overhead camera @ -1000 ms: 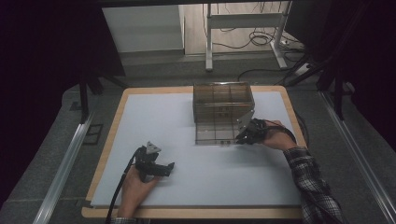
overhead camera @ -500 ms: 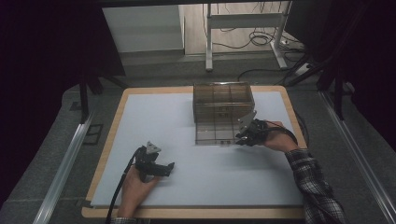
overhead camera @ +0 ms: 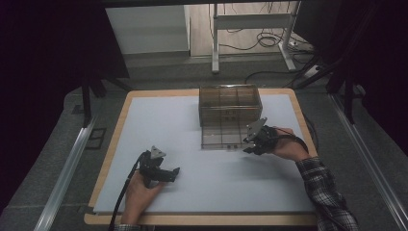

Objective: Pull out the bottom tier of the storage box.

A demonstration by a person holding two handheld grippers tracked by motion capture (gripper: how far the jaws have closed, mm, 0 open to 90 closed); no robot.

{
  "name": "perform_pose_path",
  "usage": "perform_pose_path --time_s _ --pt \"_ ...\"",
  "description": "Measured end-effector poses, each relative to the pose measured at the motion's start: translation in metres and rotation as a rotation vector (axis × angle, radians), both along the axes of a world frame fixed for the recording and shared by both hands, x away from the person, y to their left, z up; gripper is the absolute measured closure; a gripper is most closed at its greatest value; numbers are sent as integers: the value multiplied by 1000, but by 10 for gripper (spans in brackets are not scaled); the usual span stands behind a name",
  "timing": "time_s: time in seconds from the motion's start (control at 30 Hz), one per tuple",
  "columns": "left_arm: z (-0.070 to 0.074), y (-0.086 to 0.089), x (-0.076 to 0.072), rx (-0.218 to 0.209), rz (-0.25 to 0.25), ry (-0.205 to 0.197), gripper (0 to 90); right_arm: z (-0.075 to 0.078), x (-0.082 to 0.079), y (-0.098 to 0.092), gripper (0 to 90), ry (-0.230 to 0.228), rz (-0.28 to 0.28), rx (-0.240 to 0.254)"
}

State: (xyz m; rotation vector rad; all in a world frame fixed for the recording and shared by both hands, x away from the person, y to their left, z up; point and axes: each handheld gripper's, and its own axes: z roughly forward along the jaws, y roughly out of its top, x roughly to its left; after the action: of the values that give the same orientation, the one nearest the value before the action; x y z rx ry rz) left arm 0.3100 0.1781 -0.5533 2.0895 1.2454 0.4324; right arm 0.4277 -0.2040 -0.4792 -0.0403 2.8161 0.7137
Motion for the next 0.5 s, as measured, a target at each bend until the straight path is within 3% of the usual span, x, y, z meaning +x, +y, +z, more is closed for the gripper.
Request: perform_pose_path --time_s 0.27,0.5 --pt "0 0 0 0 0 0 0 -2 -9 -5 478 -15 -33 21" --pt "0 0 0 1 0 0 0 -4 -18 -12 368 -39 -109 45"
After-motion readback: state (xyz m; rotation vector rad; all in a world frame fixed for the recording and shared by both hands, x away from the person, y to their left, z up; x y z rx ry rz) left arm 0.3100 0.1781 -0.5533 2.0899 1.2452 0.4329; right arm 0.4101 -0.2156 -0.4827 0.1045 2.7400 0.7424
